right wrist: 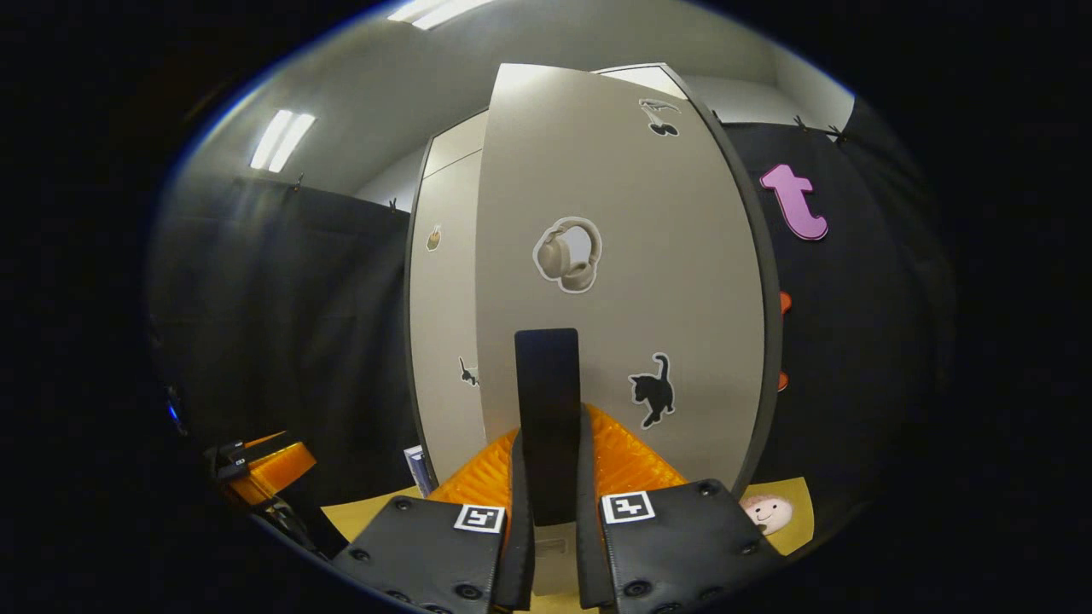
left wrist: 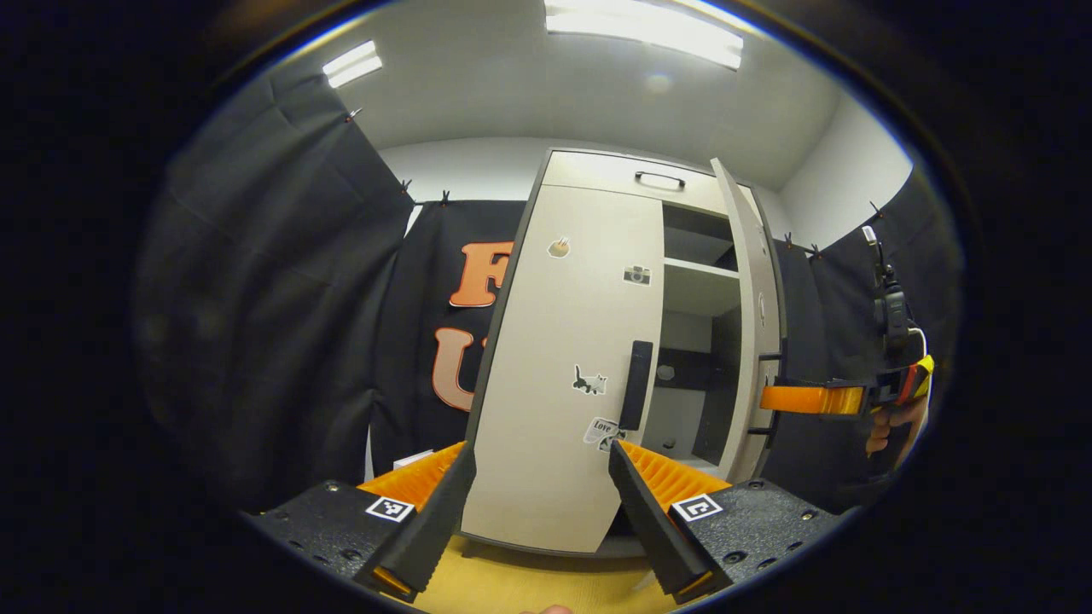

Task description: Open the right door of the double-door shoe cabinet with the right hand, and open the left door with the left hand.

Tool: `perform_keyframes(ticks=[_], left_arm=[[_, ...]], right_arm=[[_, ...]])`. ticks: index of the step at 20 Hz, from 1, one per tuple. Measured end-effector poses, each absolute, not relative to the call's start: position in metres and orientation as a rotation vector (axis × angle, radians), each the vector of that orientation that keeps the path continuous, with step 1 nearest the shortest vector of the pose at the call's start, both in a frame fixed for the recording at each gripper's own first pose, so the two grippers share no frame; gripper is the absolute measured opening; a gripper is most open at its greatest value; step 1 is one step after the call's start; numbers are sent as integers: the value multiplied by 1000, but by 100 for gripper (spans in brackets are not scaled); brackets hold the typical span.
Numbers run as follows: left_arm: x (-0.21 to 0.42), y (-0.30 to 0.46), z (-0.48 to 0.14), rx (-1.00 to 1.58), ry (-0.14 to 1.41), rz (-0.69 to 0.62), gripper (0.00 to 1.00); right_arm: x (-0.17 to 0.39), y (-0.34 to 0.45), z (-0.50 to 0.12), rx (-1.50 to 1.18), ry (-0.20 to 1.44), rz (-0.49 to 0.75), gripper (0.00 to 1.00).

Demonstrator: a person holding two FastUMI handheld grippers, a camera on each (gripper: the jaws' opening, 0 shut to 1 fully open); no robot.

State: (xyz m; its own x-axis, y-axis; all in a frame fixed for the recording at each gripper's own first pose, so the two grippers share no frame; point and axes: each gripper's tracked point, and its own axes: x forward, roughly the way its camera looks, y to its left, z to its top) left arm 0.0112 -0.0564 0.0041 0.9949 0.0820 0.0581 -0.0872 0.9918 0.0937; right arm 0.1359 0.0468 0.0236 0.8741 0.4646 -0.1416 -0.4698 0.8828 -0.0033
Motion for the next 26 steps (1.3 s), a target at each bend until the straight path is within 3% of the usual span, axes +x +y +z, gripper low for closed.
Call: perform_keyframes(ticks=[10,20,21,22,23,25,26], left_arm=[[21,-110,-16,77,-37,41,95],[28,-136,-26,63,-37,26,95],[29,-137,-26,62,-36,24,95],[29,-139,-27,60,-33,19,95],[29,-141,-29,58,-31,16,95],[30,-144,-31,54,-24,7,95],[30,-145,-32,51,-20,3,95]], right_arm=[[109,3,36,-10,148,544,28],[105,-20,45,-20,134,471,27],[108,-23,44,-27,131,457,19],[110,-26,43,-35,129,438,27],[108,-31,45,-39,126,421,27],[112,-37,47,-50,116,405,21],[112,-38,47,-45,117,399,14]])
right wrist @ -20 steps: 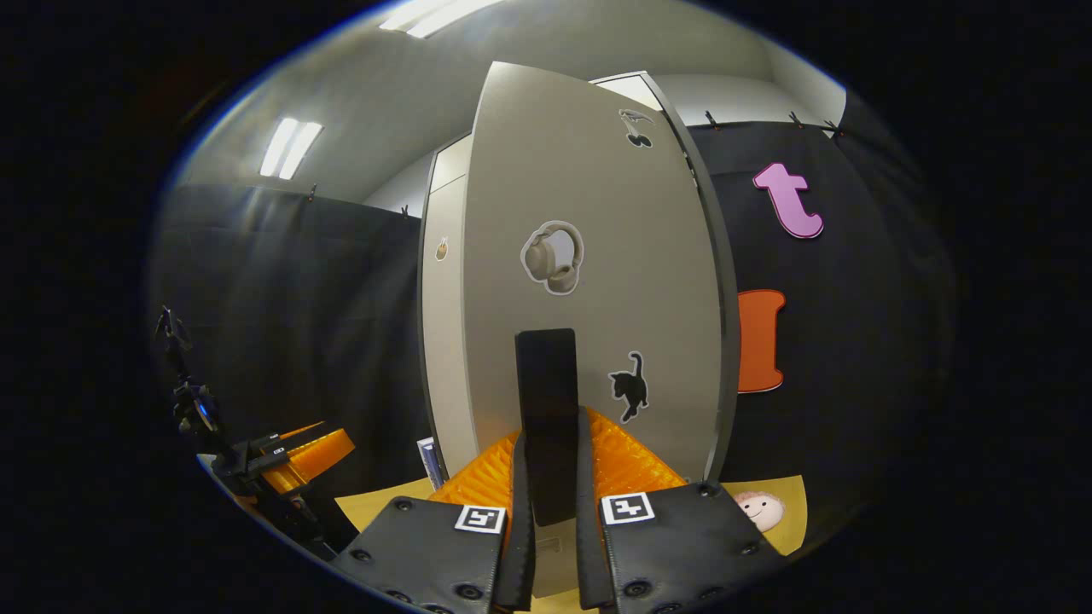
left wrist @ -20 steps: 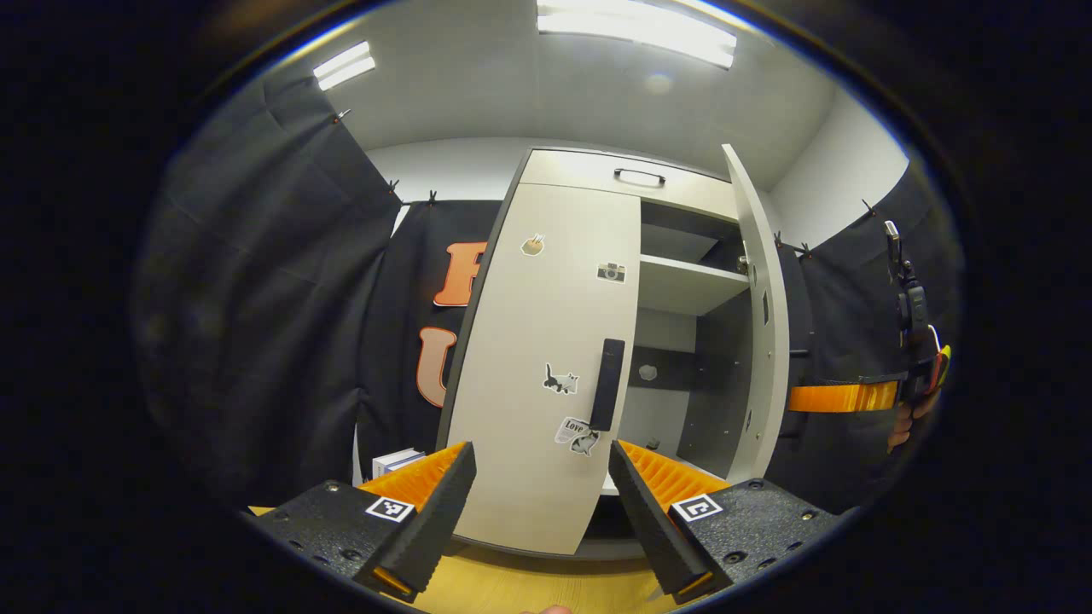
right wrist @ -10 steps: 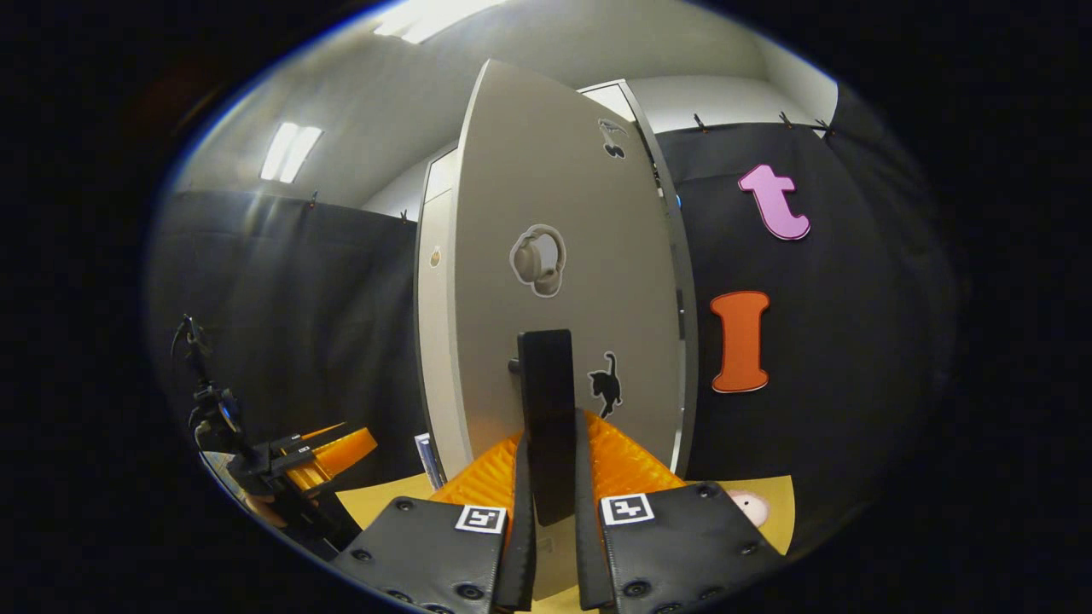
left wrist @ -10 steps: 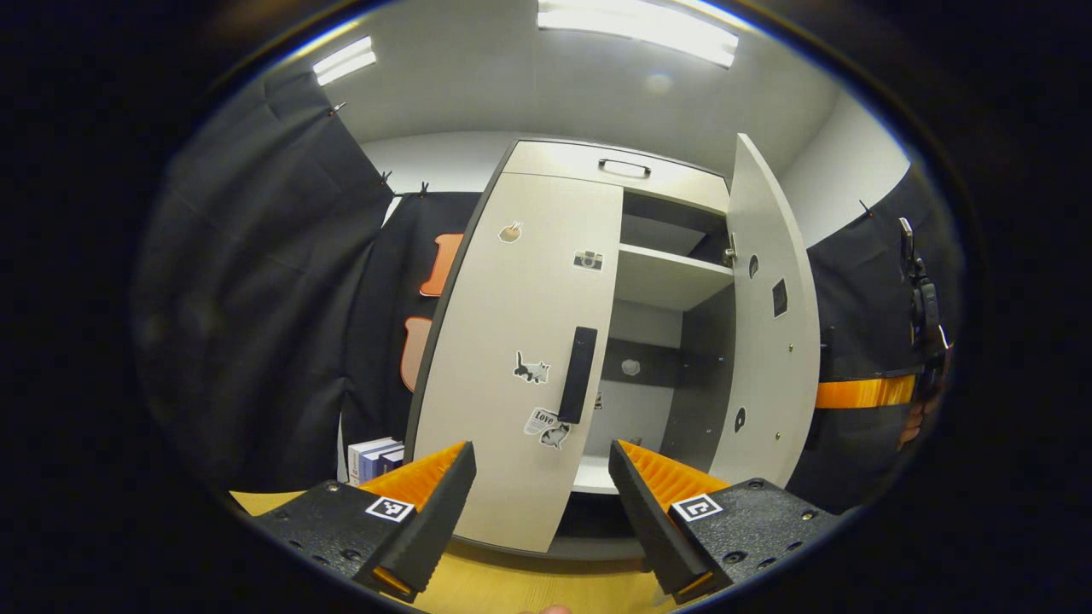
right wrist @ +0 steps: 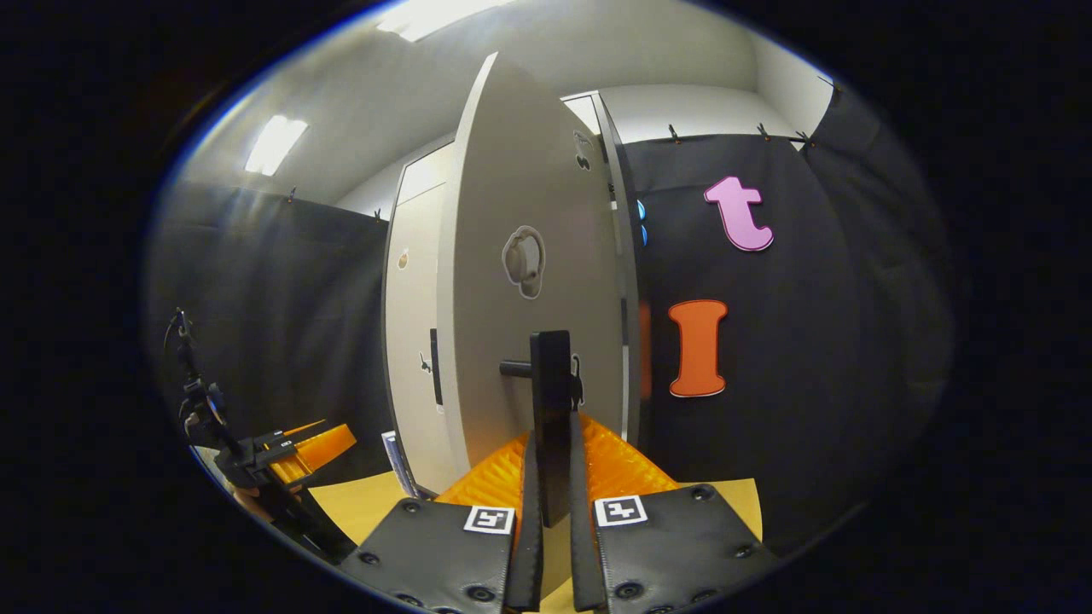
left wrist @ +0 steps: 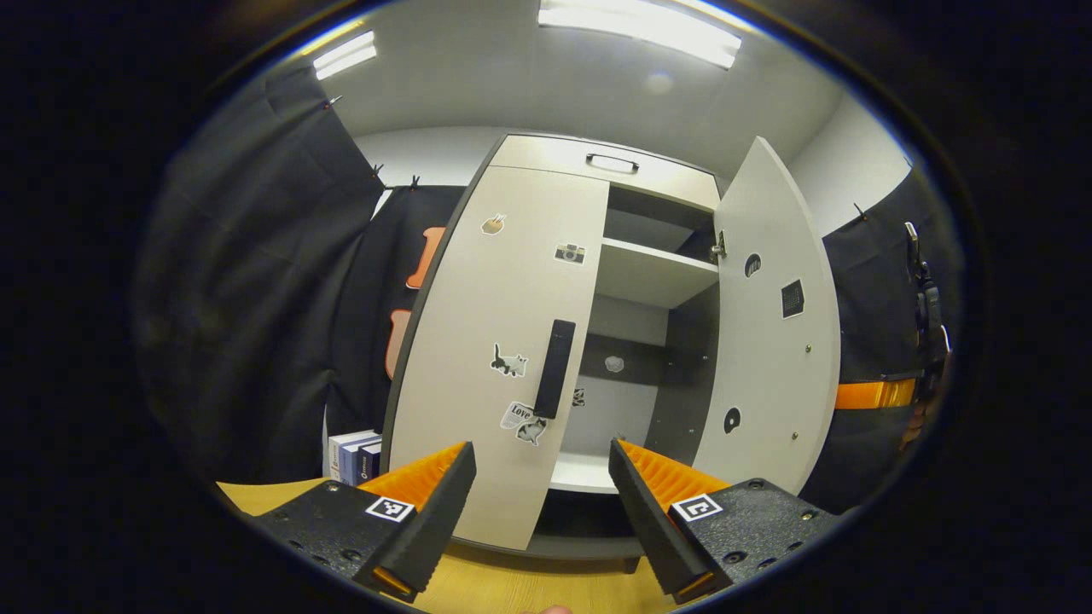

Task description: Open the right door of the double-door shoe cabinet with the right hand, and open the left door with the left hand.

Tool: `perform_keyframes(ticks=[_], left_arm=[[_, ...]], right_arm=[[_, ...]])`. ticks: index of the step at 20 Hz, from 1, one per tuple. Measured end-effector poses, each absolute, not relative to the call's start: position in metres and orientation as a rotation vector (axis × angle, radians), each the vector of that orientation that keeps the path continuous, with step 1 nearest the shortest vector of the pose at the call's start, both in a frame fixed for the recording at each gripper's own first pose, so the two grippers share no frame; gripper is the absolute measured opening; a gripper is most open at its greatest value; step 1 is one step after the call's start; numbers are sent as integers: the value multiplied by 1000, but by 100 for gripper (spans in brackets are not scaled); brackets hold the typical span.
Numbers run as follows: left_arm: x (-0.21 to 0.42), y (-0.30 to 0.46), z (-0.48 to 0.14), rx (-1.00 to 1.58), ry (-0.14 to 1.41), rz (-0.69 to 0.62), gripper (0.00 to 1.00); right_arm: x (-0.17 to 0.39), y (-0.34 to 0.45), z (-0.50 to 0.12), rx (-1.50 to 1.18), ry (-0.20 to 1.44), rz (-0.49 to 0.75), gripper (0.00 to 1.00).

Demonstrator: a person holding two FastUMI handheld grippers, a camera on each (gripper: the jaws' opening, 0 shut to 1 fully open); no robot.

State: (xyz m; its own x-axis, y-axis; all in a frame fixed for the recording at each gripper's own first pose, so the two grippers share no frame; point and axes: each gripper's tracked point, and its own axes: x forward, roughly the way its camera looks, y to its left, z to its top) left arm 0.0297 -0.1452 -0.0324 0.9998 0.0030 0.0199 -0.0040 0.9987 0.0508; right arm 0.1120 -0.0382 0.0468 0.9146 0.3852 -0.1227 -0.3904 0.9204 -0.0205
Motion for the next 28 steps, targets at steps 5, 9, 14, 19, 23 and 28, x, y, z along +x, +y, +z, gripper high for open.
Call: perform_keyframes(ticks=[5,9,14,19,23,28], left_arm=[[29,-143,-34,53,-11,2,95],[30,-137,-32,57,-15,12,94],[42,-135,-31,68,-8,7,94],[67,-140,-20,50,-6,-30,94],[104,-128,7,113,-39,16,94],[157,-140,20,86,-9,-50,92]], right_arm=[[111,-41,48,-31,113,378,21],[113,-48,50,-32,97,339,21],[118,-67,53,-40,90,257,21],[114,-69,53,28,92,263,21],[94,-70,54,32,99,260,21],[61,-87,47,-28,95,207,21]])
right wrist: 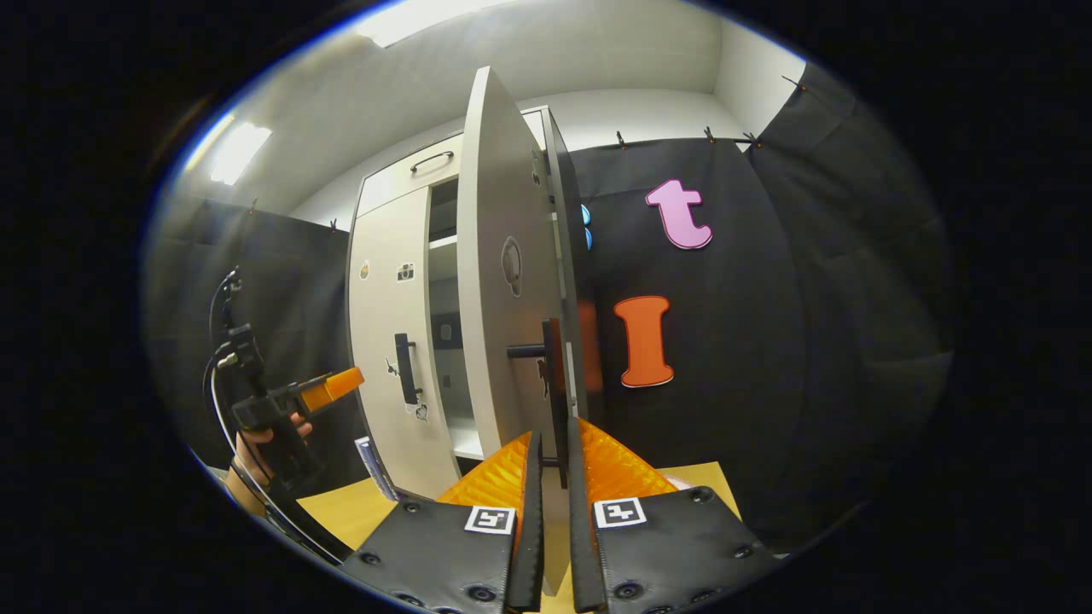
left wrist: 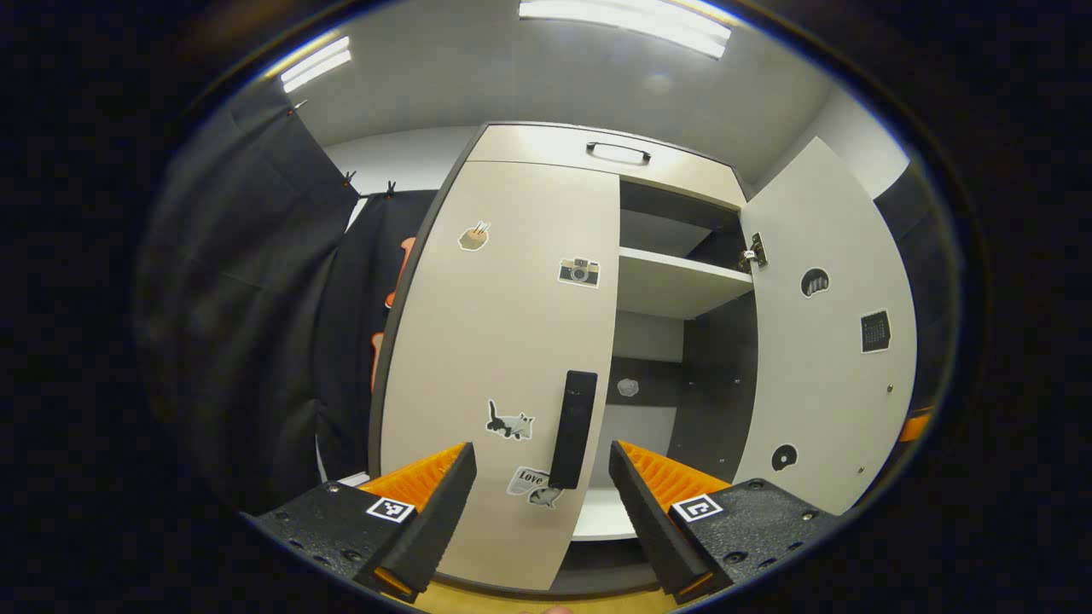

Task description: Open the right door of the double-door shoe cabinet with the right hand, and open the left door with the left hand.

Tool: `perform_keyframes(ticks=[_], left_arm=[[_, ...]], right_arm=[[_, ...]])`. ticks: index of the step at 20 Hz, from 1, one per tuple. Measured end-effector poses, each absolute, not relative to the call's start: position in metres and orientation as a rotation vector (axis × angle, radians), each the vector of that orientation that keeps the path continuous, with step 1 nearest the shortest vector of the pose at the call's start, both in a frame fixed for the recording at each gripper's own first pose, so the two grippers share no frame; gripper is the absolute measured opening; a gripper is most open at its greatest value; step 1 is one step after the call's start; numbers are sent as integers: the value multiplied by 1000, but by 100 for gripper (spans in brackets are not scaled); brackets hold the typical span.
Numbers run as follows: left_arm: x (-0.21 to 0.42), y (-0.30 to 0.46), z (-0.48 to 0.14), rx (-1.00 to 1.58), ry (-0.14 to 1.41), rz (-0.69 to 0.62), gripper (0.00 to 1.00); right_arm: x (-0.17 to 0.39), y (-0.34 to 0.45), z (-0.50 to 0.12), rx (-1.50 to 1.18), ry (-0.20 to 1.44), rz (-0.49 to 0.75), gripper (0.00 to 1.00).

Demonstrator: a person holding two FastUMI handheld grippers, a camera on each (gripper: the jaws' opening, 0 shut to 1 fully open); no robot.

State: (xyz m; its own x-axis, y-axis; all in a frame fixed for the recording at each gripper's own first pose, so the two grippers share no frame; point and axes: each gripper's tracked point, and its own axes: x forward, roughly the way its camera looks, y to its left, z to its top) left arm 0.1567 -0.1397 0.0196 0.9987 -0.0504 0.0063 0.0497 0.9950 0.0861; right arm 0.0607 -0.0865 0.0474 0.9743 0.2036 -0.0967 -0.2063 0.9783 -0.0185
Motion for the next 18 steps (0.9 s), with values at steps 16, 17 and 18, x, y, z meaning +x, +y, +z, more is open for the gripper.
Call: perform_keyframes(ticks=[16,17,18], left_arm=[[268,-176,0,262,11,-55,82],[270,-179,-1,246,8,-67,70],[273,-177,-1,246,0,-57,65]], right_arm=[[18,-144,22,-35,123,-13,99],[16,-142,21,-25,125,-9,99],[14,-140,20,-19,124,-4,100]])
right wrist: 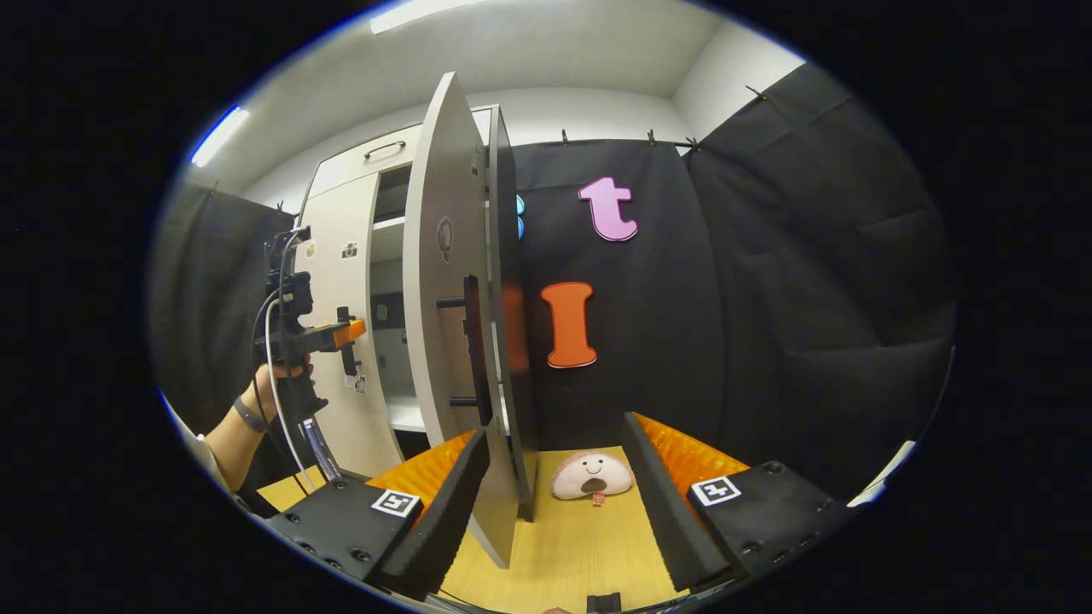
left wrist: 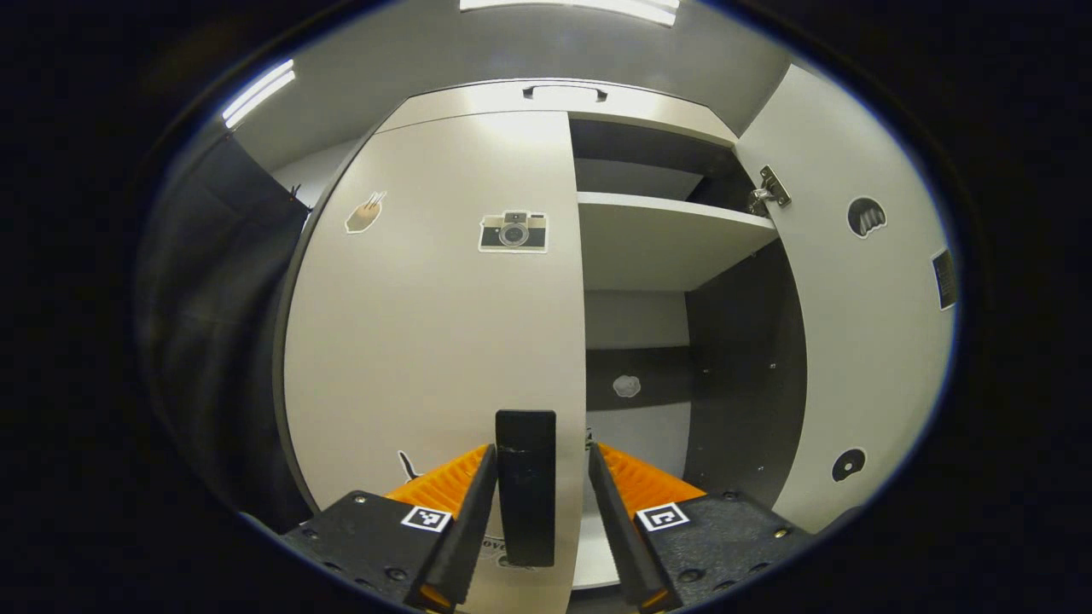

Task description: Open the right door of the double-door shoe cabinet with the right hand, and open the left door with the left hand.

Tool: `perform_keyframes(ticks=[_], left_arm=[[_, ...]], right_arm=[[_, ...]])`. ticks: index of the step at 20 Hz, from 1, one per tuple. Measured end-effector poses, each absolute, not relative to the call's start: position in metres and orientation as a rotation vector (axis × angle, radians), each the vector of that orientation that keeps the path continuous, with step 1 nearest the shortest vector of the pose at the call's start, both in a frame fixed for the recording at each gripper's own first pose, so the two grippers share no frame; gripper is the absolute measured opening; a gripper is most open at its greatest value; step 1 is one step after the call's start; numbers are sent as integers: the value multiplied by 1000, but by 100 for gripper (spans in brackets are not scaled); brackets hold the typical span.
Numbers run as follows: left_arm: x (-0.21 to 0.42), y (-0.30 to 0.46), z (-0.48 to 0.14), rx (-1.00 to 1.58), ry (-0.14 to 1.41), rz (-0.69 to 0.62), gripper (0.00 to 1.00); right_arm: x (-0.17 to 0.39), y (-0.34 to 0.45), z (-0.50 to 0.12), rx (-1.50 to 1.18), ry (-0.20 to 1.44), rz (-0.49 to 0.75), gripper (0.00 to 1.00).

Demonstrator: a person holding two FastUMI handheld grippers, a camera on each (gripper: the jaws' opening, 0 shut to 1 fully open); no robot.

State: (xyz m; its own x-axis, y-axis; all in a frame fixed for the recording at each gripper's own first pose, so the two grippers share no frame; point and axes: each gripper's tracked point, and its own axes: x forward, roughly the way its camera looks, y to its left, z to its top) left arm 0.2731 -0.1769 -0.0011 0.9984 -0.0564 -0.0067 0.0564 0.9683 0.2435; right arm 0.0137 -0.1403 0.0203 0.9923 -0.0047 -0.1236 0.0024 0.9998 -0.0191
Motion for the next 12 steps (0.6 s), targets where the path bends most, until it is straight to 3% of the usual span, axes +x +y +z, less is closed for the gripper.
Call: perform_keyframes(ticks=[1,2,3,4,5,6,7,9,10,12], left_arm=[[277,-172,-2,249,0,-38,60],[278,-171,2,241,-14,-35,57],[279,-169,-1,249,-3,-26,50],[279,-166,0,252,-1,-31,47],[277,-166,-1,246,21,-46,31],[276,-165,-1,235,38,-60,30],[276,-165,-3,222,56,-65,25],[273,-166,-3,259,58,-82,26],[271,-167,-3,275,61,-93,26],[262,-165,-2,277,81,-116,26]], right_arm=[[13,-139,20,-17,125,-3,92],[12,-140,18,-19,125,-9,92],[11,-141,19,-23,124,-20,100],[10,-144,18,-26,124,-29,100],[8,-144,19,-27,124,-32,100],[6,-143,19,-25,122,-29,92],[7,-139,21,-22,119,-22,92],[7,-134,22,-19,112,-11,92],[6,-132,21,-21,112,-7,100],[7,-127,19,-32,113,0,100]])
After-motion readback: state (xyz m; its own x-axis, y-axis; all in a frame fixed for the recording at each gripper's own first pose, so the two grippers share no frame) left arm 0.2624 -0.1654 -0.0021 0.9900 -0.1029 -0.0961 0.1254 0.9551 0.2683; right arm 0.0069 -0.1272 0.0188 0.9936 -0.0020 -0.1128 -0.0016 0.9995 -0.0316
